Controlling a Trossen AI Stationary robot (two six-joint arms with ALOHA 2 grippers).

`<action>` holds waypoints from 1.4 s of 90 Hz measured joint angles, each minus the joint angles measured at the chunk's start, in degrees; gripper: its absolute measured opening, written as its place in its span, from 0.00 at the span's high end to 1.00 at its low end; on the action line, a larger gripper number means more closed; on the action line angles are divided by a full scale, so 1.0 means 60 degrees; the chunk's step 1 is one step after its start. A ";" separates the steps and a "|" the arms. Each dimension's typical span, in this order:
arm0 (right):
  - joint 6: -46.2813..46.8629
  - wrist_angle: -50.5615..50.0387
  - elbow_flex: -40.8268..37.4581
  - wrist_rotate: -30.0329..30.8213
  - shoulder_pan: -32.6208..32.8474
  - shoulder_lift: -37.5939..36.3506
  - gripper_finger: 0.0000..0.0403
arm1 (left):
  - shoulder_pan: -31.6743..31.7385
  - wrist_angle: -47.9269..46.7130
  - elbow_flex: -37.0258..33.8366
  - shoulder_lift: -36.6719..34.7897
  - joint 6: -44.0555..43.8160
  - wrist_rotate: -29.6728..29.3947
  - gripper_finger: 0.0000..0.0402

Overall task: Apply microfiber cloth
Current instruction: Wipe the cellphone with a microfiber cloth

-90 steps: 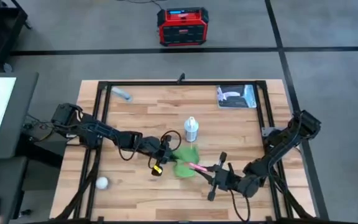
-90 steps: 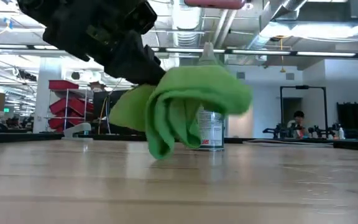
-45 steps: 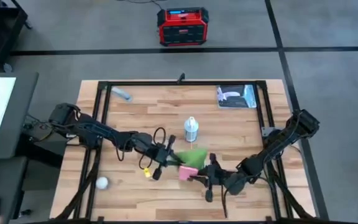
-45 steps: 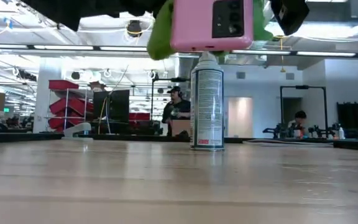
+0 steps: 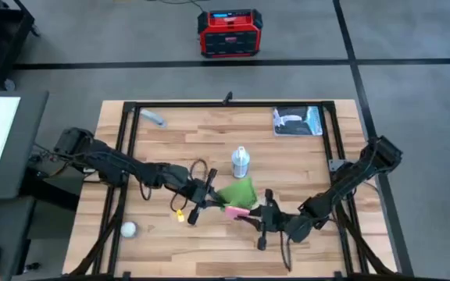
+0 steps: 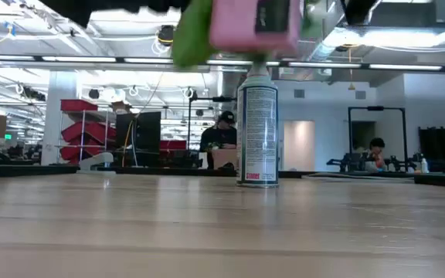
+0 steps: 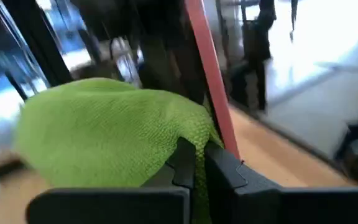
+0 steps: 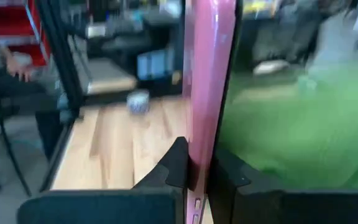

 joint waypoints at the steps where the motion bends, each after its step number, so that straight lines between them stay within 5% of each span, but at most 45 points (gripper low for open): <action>1: -0.0065 0.0026 0.0000 0.0054 0.0005 -0.0008 0.96 | -0.0015 0.0072 -0.0051 0.0010 -0.0046 -0.0008 1.00; 30: 0.0018 -0.0623 0.0000 0.0579 0.0262 -0.0051 0.96 | -0.0234 0.5683 -0.3134 0.0486 -0.1544 0.0255 1.00; 40: 0.0219 -0.1268 0.0154 0.0560 0.0491 -0.0048 0.97 | -0.0229 0.6891 -0.4167 0.0609 -0.2004 -0.0402 1.00; 93: 0.6964 -1.0284 0.1497 0.0363 0.0475 0.0856 0.97 | 0.1099 0.6451 -0.5114 0.0580 -0.1973 -0.1249 1.00; 126: 1.0136 -1.4768 0.1494 -0.1168 0.0113 0.0841 0.97 | 0.1733 0.5642 -0.5110 0.0580 -0.2009 -0.1249 1.00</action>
